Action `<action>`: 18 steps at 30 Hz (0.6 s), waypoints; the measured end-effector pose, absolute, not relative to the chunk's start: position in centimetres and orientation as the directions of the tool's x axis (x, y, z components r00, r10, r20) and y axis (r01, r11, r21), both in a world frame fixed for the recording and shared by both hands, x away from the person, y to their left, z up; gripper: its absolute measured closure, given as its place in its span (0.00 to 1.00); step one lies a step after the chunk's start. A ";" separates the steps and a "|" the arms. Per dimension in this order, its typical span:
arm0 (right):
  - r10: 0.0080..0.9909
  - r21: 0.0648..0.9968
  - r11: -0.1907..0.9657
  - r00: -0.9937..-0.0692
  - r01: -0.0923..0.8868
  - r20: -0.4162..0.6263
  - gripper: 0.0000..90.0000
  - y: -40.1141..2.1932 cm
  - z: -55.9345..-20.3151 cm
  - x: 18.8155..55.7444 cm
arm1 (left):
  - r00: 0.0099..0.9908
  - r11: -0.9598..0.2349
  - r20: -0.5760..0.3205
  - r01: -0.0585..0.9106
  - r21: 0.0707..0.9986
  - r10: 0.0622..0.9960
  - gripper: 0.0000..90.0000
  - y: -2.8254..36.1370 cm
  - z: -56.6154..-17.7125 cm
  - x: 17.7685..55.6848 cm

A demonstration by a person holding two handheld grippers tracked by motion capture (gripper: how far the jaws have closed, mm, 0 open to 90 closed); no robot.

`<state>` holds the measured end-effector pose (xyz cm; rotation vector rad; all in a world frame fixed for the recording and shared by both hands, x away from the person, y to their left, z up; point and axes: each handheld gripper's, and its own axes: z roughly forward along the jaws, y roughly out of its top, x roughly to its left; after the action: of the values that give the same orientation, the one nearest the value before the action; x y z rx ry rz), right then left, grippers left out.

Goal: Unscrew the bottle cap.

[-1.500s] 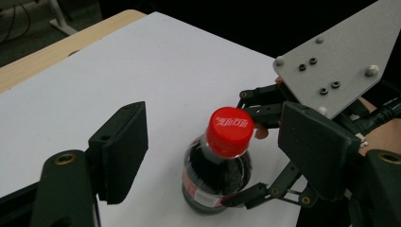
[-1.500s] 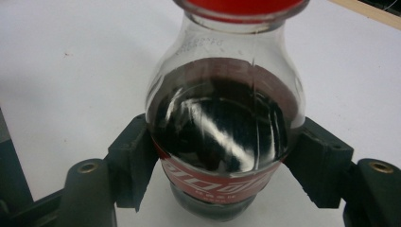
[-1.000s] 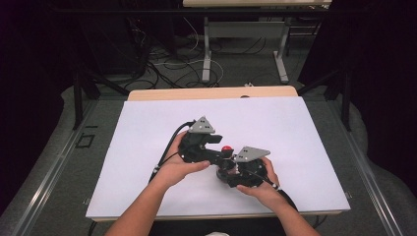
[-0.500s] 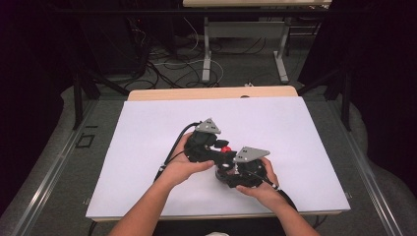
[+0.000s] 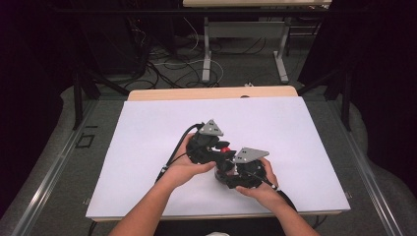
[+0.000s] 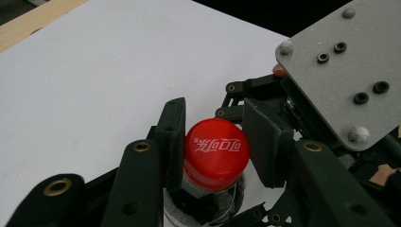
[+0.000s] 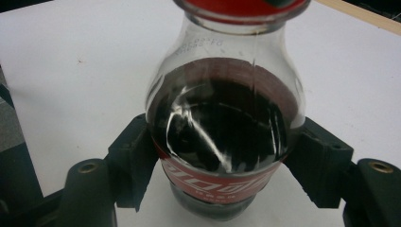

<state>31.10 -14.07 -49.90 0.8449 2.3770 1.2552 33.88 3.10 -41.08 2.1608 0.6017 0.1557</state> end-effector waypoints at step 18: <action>0.669 0.824 0.433 -0.743 0.365 -0.022 0.34 -13.7 -50.0 30.8 | 0.745 -0.409 -0.052 0.422 0.809 0.666 0.69 2.0 -41.6 31.6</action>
<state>30.76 -13.66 -49.96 0.8834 2.3446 1.2217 31.64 2.03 -41.55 2.0611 0.8186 0.3503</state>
